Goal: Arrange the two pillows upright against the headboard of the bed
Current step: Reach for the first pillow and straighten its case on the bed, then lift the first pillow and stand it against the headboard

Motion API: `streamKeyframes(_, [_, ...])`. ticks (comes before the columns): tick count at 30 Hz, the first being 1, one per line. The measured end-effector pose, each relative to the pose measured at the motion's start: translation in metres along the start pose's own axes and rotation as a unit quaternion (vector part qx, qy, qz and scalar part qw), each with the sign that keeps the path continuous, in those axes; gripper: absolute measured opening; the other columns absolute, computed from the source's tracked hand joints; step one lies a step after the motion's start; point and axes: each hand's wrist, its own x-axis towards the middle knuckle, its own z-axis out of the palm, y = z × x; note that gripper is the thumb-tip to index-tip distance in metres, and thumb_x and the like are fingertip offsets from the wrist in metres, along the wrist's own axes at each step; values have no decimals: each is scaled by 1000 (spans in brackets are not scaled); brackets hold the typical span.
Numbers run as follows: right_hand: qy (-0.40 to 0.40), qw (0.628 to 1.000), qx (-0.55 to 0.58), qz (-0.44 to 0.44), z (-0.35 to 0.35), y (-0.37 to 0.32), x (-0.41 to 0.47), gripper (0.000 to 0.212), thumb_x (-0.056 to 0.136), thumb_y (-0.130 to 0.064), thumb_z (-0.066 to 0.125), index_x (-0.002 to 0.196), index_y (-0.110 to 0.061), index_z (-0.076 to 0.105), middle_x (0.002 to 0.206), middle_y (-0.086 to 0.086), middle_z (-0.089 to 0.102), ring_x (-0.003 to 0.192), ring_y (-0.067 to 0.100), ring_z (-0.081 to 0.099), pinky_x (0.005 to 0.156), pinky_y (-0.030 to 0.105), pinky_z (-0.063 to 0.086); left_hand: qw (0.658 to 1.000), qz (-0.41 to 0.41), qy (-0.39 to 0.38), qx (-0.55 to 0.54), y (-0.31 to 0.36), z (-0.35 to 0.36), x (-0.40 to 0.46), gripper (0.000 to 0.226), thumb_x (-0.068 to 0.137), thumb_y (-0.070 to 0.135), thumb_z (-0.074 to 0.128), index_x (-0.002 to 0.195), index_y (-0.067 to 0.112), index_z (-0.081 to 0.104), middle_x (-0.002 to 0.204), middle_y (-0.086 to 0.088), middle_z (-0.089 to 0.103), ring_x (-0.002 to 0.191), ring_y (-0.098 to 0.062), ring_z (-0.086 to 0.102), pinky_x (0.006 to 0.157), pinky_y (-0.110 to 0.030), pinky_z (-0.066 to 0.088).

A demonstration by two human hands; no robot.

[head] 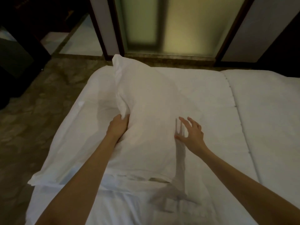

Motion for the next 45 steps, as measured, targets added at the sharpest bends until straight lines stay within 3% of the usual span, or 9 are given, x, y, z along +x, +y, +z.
streamKeyframes(5, [56,997,59,-14,-50,25,-36,58,89,-19,63,142,-22,40,144,10,42,132,30,37,109,46,32,999,23,-38,-27,51,38,-47,61,93,46,44,140,7,36,141,-18,47,122,-32,50,93,-33,40])
streamKeyframes(10, [124,984,128,-1,-95,60,-72,36,90,-8,57,125,-14,55,118,7,61,110,22,56,89,22,41,989,82,-105,-68,92,85,-108,51,97,29,45,142,9,32,137,-15,49,118,-31,53,95,-33,45])
streamKeyframes(14, [165,972,167,27,-132,101,-101,28,89,-2,53,113,-12,60,100,6,67,93,19,61,66,-1,39,971,108,-148,-155,114,141,-167,34,94,14,45,128,14,43,120,-8,55,96,-22,57,57,-22,52])
streamKeyframes(19, [188,961,190,62,-176,164,-140,23,86,-1,53,105,-10,65,95,10,71,84,20,62,72,21,42,963,107,-141,-206,132,229,-229,42,92,2,39,131,1,54,126,-13,62,112,-26,59,101,-35,46])
streamKeyframes(23, [166,960,206,94,-201,224,-163,21,87,-6,54,104,-12,65,96,8,71,86,20,62,65,17,41,965,82,-149,-198,143,300,-258,37,89,2,40,120,2,59,112,-16,66,97,-29,64,86,-38,52])
streamKeyframes(26, [131,963,209,111,-219,278,-172,22,86,-5,54,104,-11,65,97,10,71,89,23,63,65,19,43,972,56,-146,-173,140,353,-282,33,89,3,41,113,7,63,84,-5,67,63,-15,57,54,-22,47])
streamKeyframes(29, [105,963,208,133,-235,322,-173,25,86,-4,50,105,-11,64,95,9,71,87,29,66,63,20,46,982,62,-117,-135,128,387,-297,32,92,3,42,113,8,64,74,2,65,55,-9,54,43,-8,40])
streamKeyframes(37, [42,959,237,152,-232,360,-147,25,88,-8,49,107,-12,62,103,13,69,89,29,65,65,29,46,994,93,20,-61,122,377,-283,28,95,6,43,113,5,65,105,-15,70,86,-24,62,73,-24,44])
streamKeyframes(45, [-27,930,282,235,-209,369,-93,36,88,-20,59,122,-11,52,117,11,57,87,20,52,73,31,41,991,54,90,81,113,354,-211,43,93,28,55,132,10,51,135,-18,44,124,-35,44,103,-45,37])
